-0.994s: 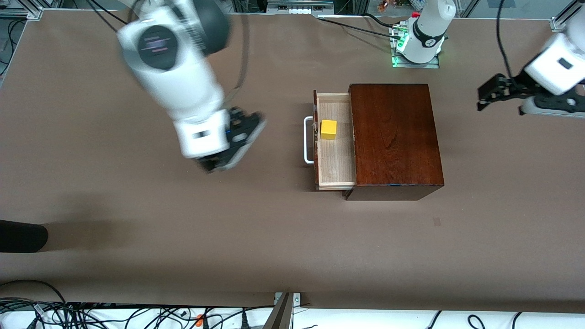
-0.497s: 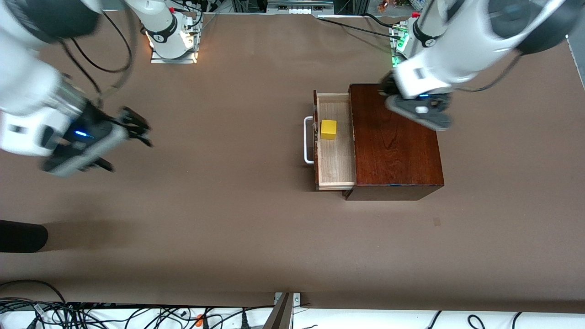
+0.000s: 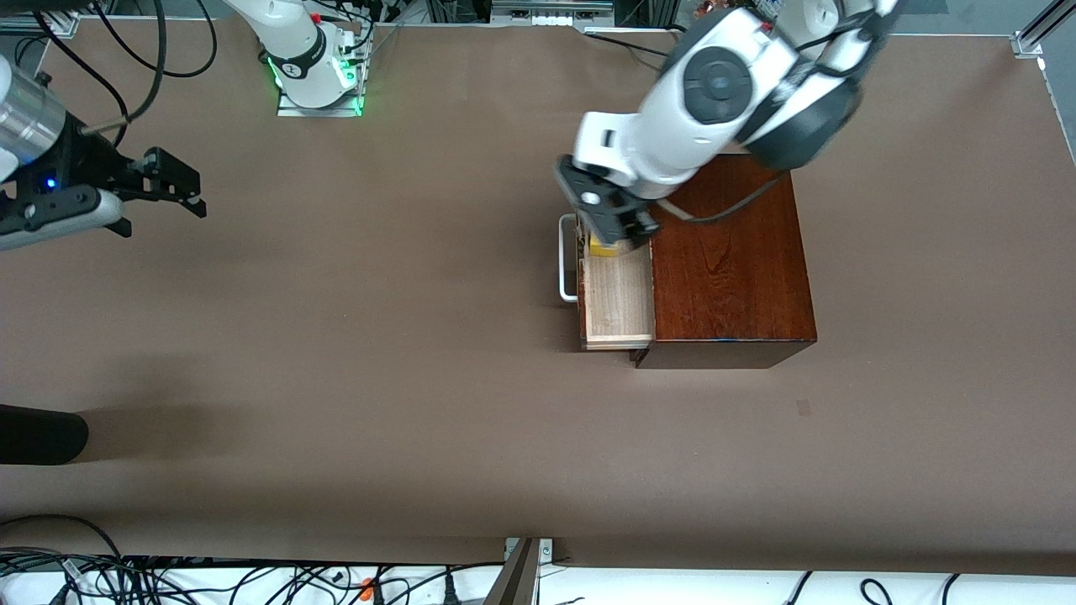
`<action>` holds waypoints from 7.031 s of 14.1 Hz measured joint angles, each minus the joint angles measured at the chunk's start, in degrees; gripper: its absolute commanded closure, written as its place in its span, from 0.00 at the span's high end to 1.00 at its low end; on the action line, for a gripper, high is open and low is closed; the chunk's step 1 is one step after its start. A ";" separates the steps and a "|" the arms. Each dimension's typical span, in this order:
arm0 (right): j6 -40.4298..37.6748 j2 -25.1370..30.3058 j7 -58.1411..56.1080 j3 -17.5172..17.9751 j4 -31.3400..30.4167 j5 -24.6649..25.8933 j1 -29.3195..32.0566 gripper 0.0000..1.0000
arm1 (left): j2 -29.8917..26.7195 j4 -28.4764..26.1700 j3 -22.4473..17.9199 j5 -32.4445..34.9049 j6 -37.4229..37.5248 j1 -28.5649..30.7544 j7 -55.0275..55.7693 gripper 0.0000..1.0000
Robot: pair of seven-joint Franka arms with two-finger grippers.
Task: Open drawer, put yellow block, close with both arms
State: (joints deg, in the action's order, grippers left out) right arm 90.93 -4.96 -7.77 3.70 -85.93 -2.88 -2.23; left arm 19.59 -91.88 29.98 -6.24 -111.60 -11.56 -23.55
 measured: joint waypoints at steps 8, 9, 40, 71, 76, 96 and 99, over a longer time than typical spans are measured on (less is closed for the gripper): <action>0.15 0.02 0.27 -2.02 -1.07 2.86 -0.10 1.00 | 11.79 -0.03 0.04 14.84 -12.03 -7.18 -22.44 1.00; 0.17 0.02 0.29 -2.03 -1.07 2.94 -0.10 1.00 | 12.81 -0.05 0.04 15.89 -12.70 -7.46 -23.04 1.00; 0.26 0.01 0.30 -1.51 -1.03 3.72 -1.03 1.00 | 14.15 -0.40 0.42 21.17 -1.27 -1.80 -26.27 1.00; 0.27 0.00 0.30 -1.51 -1.03 3.72 -1.04 1.00 | 13.47 -1.63 1.77 20.57 0.26 1.63 -21.58 1.00; 0.27 0.00 0.30 -1.51 -1.03 3.73 -1.05 1.00 | 13.06 -2.14 1.70 20.57 0.55 2.51 -21.32 1.00; 0.43 -0.01 0.30 -1.50 -0.59 3.73 -1.12 1.00 | -12.90 10.77 -23.87 7.79 23.84 7.89 14.99 1.00; 0.44 -0.01 0.30 -1.50 -0.58 3.72 -1.12 1.00 | -17.45 4.25 -31.00 7.80 23.76 7.60 20.95 1.00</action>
State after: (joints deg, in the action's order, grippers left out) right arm 91.37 -4.97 -7.46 2.21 -86.51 0.84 -3.35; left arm 2.13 -87.63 -1.02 1.56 -87.84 -3.96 -2.61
